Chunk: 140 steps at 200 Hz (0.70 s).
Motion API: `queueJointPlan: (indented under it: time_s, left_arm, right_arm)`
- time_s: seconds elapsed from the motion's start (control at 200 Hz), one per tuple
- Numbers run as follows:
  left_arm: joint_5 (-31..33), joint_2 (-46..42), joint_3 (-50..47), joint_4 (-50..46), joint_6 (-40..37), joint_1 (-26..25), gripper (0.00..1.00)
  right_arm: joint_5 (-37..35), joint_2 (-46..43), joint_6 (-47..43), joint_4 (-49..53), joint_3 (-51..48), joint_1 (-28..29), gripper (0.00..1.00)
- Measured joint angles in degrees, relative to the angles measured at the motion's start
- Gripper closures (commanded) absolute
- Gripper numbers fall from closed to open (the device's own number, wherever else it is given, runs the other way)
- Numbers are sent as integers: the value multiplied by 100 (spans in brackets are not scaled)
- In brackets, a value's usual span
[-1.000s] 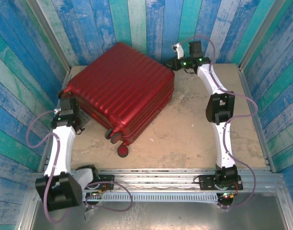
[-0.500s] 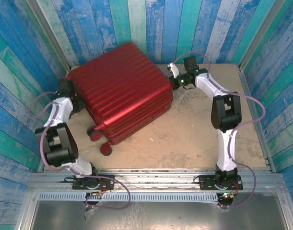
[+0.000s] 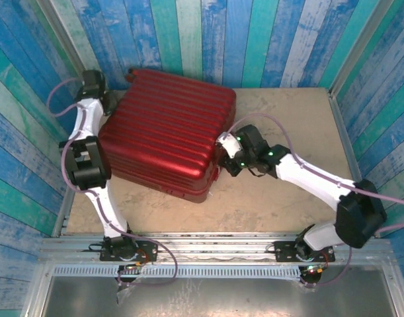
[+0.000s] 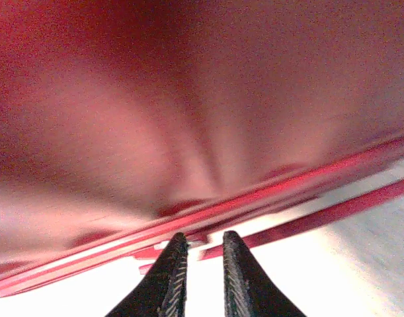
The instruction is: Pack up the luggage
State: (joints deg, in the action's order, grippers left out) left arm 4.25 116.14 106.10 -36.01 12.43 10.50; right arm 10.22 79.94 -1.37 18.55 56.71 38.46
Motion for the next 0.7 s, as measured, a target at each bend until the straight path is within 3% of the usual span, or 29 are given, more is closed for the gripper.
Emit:
queueJointPlan:
  time_s: [0.135,0.24,0.431,0.541,0.701]
  left_arm:
    - [-76,-90,481,-7,-50,-435,4]
    - [68,-575,192,-22,-107,-586,3]
    - [164,-3294,-1954,240,-157,-575,3]
    - [-76,-5086,-2922,262,-127,-1049,5]
    - [-295,-6109,-3556,-70,129,-1781,8]
  right_arm:
    - [-682,-927,278,11,-531,-350,61]
    - [-656,-1585,271,-101,-1005,-525,49]
    - [249,-2006,42,-713,-1987,-555,39]
    - [726,-1827,-76,-1005,-2267,-555,36]
    - [1333,-1346,-256,-1397,-2199,-566,33]
